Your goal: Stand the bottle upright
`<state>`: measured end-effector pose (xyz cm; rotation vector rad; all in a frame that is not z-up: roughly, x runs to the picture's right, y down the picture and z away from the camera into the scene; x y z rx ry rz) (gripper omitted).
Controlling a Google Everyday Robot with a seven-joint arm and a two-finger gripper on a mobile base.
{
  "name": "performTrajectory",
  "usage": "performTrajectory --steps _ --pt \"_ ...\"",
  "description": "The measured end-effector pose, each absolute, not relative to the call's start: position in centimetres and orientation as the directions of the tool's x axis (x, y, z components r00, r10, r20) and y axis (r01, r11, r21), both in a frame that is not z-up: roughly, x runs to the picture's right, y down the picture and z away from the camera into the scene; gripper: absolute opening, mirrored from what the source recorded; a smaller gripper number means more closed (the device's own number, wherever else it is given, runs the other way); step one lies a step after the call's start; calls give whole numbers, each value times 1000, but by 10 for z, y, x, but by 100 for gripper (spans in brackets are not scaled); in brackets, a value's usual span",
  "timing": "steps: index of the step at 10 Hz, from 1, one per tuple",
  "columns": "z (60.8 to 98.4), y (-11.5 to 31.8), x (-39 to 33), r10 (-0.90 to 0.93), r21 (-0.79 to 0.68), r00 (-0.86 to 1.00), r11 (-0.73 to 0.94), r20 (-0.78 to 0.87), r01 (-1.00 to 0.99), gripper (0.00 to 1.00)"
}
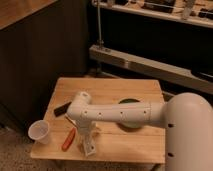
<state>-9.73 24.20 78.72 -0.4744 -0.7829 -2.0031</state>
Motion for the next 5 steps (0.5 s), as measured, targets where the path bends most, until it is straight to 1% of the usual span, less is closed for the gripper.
performTrajectory --steps 5 --pt "800 235 -112 -608 348 -533 -405 588 846 77"
